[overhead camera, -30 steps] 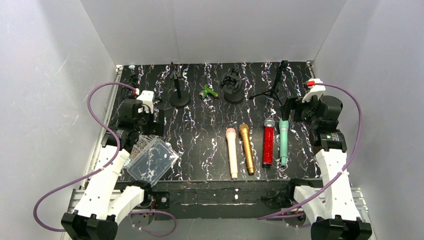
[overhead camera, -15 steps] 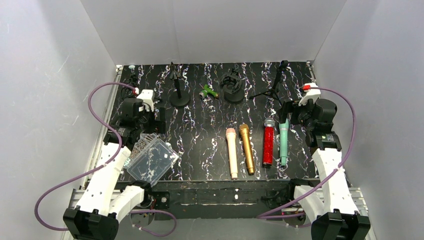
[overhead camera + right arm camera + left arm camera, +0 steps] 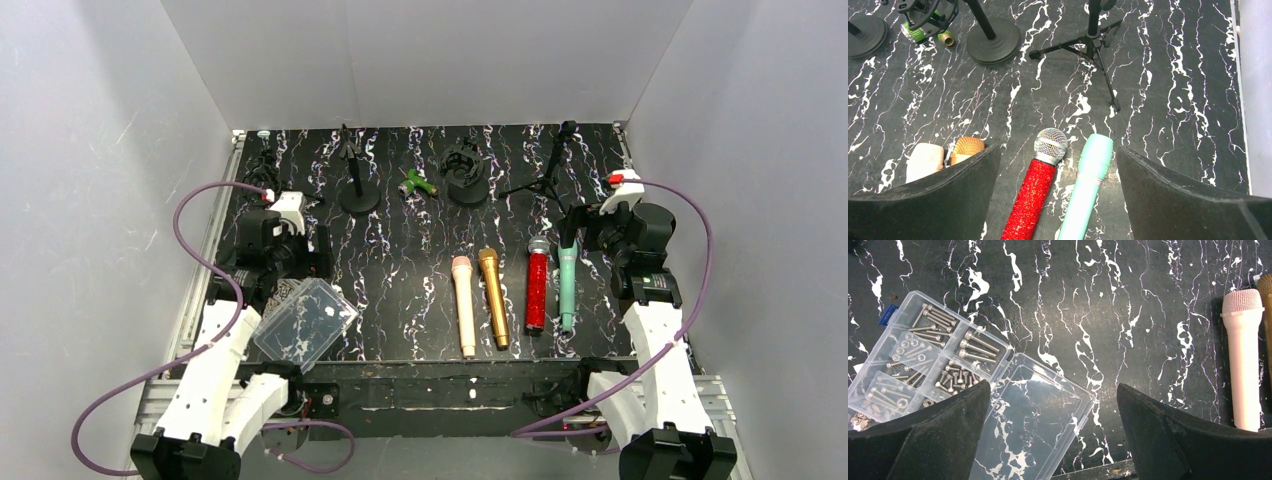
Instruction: Remove the microphone from the stand
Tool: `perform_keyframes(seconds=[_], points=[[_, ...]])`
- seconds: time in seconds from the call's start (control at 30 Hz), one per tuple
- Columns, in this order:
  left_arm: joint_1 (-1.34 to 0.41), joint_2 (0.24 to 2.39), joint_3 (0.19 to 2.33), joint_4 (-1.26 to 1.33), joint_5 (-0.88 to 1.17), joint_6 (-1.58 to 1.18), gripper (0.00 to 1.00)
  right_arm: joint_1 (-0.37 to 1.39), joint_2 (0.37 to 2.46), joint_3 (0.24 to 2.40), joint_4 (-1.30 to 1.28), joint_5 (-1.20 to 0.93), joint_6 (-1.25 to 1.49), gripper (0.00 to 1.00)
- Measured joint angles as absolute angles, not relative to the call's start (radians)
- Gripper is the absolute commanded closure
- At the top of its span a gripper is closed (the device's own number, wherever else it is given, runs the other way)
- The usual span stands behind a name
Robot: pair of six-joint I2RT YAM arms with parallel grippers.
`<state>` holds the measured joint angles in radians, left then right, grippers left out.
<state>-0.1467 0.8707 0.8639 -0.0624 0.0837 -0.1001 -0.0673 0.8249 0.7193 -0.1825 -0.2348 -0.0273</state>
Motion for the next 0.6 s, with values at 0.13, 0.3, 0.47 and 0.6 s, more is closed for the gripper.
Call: perform_keyframes(seconds=[0.13,0.3,0.47,0.6], points=[[-0.131,0.844,0.847,-0.063,0.100,-0.104,0.01,-0.076,0.820,0.713,-0.182,-0.248,-0.027,0.06],[-0.120,0.830,0.844,-0.064,0.102,-0.105,0.01,-0.084,0.809,0.704,-0.179,-0.266,-0.027,0.06],[-0.120,0.829,0.844,-0.065,0.110,-0.105,0.01,-0.090,0.809,0.703,-0.178,-0.270,-0.027,0.06],[-0.117,0.829,0.838,-0.065,0.117,-0.105,0.01,-0.096,0.807,0.703,-0.177,-0.273,-0.027,0.06]])
